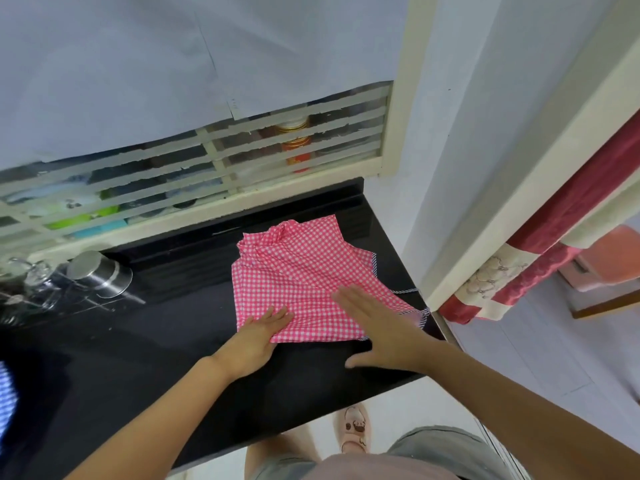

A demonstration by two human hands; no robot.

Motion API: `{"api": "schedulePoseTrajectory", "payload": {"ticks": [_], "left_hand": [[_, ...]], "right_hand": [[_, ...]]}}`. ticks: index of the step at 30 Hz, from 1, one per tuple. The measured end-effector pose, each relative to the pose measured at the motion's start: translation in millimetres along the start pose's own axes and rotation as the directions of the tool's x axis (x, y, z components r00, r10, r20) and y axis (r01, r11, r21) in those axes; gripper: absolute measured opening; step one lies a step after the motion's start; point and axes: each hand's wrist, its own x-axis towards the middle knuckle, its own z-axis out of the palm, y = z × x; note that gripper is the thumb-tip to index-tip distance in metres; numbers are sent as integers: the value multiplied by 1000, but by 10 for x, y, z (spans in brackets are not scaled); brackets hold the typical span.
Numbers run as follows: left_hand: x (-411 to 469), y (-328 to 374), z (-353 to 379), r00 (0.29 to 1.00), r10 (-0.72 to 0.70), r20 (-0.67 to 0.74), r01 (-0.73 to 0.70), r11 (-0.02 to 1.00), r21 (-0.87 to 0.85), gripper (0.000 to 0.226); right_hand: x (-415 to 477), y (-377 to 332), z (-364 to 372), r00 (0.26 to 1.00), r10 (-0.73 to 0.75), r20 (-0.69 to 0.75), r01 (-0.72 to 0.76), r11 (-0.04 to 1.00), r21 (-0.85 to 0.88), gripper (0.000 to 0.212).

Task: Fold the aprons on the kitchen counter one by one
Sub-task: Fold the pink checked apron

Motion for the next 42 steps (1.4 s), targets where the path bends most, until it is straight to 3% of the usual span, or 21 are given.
{"api": "schedulePoseTrajectory", "payload": {"ticks": [4,6,8,9,11,13,14,15,16,18,19,20,22,23,25,27,31,35,37,40,42], "left_hand": [[-118,66,-119,995,49,81,-33,982,-188,43],[-179,35,-228,987,55,150,-12,962,-274,35],[-185,-26,-369,973,31,227,26,969,-244,37],[-166,-55,-440,962,-13,272,71,976,-207,42],[-102,-93,-564,942,-108,319,172,968,-181,51],[-19,-82,-673,922,-161,351,257,934,-248,57],[25,-75,-725,912,-185,366,300,910,-286,59],[86,-81,-777,901,-204,382,337,884,-324,59],[130,-71,-832,895,-207,395,359,859,-365,55],[245,-73,-967,873,-194,447,414,779,-470,38],[314,-90,-1030,856,-189,480,448,734,-510,35],[388,-97,-1099,838,-189,512,480,701,-527,31],[523,-146,-1194,811,-186,555,517,673,-529,24],[580,-168,-1222,804,-179,567,525,662,-535,22],[687,-213,-1262,795,-168,583,541,632,-555,28],[750,-255,-1266,788,-165,593,557,602,-573,37],[847,-338,-1243,782,-164,602,583,532,-613,36],[860,-477,-1250,823,-223,523,557,503,-662,36],[859,-593,-1314,840,-335,427,537,621,-571,43],[866,-731,-1386,854,-518,45,511,819,-261,52],[835,-651,-1341,841,-413,-349,376,911,-170,47]], "right_hand": [[307,-161,-97,942,7,337,-27,998,54,94],[412,-148,-301,894,61,445,-225,918,326,82],[510,-81,-495,878,20,479,-262,857,445,77],[557,-2,-558,843,20,537,-246,903,352,67],[657,224,-576,852,82,517,-235,943,238,54],[725,400,-527,831,147,536,-273,948,163,59],[781,510,-501,840,151,522,-204,978,46,62],[812,524,-514,848,109,518,-156,987,47,62],[824,466,-533,811,160,563,-344,908,239,58],[867,368,-647,701,120,703,-626,575,527,59],[871,319,-710,693,1,721,-559,632,537,71],[918,372,-713,677,-18,736,-587,590,554,82],[970,370,-770,676,59,734,-545,711,445,90],[995,337,-791,708,146,691,-494,802,336,89],[1066,333,-772,790,236,566,-419,882,216,78],[1121,354,-727,851,253,460,-401,880,256,63],[1255,394,-676,875,283,392,-398,883,250,51],[1463,403,-747,862,325,389,-455,833,313,50],[1584,456,-767,826,367,428,-509,811,287,52],[1716,572,-705,778,435,455,-577,781,240,50],[1751,627,-633,778,451,437,-583,777,236,46]]}}
